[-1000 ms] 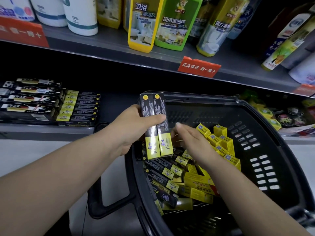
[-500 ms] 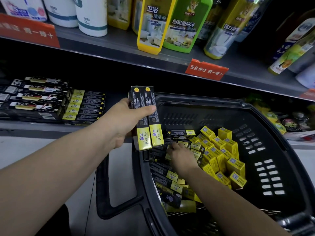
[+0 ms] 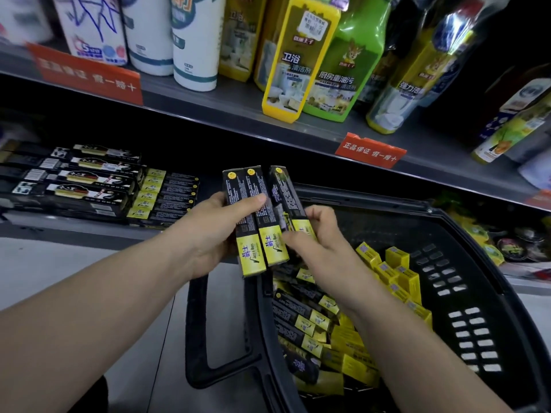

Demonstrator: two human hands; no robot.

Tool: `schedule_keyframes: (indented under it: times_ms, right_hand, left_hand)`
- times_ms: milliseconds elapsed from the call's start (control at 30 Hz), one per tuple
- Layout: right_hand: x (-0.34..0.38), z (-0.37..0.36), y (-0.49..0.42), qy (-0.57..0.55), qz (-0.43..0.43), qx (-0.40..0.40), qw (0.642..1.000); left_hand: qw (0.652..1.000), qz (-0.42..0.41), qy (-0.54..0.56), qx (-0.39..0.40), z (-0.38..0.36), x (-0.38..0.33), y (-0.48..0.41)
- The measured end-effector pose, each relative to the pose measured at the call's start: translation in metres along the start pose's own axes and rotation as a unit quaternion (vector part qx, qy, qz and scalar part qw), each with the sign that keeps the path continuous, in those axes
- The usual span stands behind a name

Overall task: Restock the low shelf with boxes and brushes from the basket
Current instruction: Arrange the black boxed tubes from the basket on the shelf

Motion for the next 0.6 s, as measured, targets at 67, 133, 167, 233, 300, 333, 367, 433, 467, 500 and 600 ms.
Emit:
schedule_keyframes:
  times_ms: [67,133,167,233,300,333,367,433,467,500,600]
  right_hand:
    - [0.017,-0.017,-0.008,0.023,0.033,0.002,0.999]
    - [0.029,-0.029,-0.02,0.049,0.044,0.004,0.998]
    - [0.034,-0.034,-0.027,0.063,0.043,0.008,0.997]
    - [0.044,-0.047,-0.046,0.066,0.027,0.024,0.997]
    - [0.05,-0.064,-0.069,-0.012,-0.005,0.069,0.998]
    - [0.054,-0.075,-0.081,-0.06,-0.023,0.101,0.993]
    - [0.056,-0.086,-0.093,-0.094,-0.041,0.143,0.984]
    - [0.056,-0.111,-0.113,-0.098,-0.075,0.236,0.964]
    - [0.055,-0.124,-0.123,-0.09,-0.09,0.276,0.953]
    - [0.052,-0.136,-0.133,-0.077,-0.1,0.302,0.945]
    - [0.036,-0.158,-0.181,-0.025,-0.11,0.261,0.959]
  left_hand:
    - [1.0,-0.006,0.025,-0.012,0.014,-0.003,0.002]
    - [0.999,-0.004,0.034,-0.02,0.031,-0.006,0.004]
    - [0.999,-0.002,0.034,-0.021,0.039,-0.008,0.004]
    - [1.0,0.006,0.022,-0.018,0.057,-0.011,0.005]
    - [1.0,0.012,-0.003,-0.009,0.075,-0.015,0.004]
    - [1.0,0.012,-0.009,-0.005,0.084,-0.018,0.003]
    - [1.0,0.013,-0.012,-0.005,0.095,-0.02,0.002]
    - [1.0,0.019,-0.019,-0.013,0.119,-0.024,-0.001]
    - [0.999,0.021,-0.02,-0.02,0.132,-0.025,-0.004]
    - [0.999,0.022,-0.019,-0.035,0.148,-0.024,-0.009]
    - [0.991,0.019,-0.032,-0.126,0.203,-0.019,-0.025]
Point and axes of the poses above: each hand's wrist, its own y-axis away from the middle knuckle, its own z-axis out of the back of the hand, x = y × z, the point moved 8 cm from there along -y, towards the middle knuckle, and after that the axes turned 1 degree about x, right-handed, at the moved point
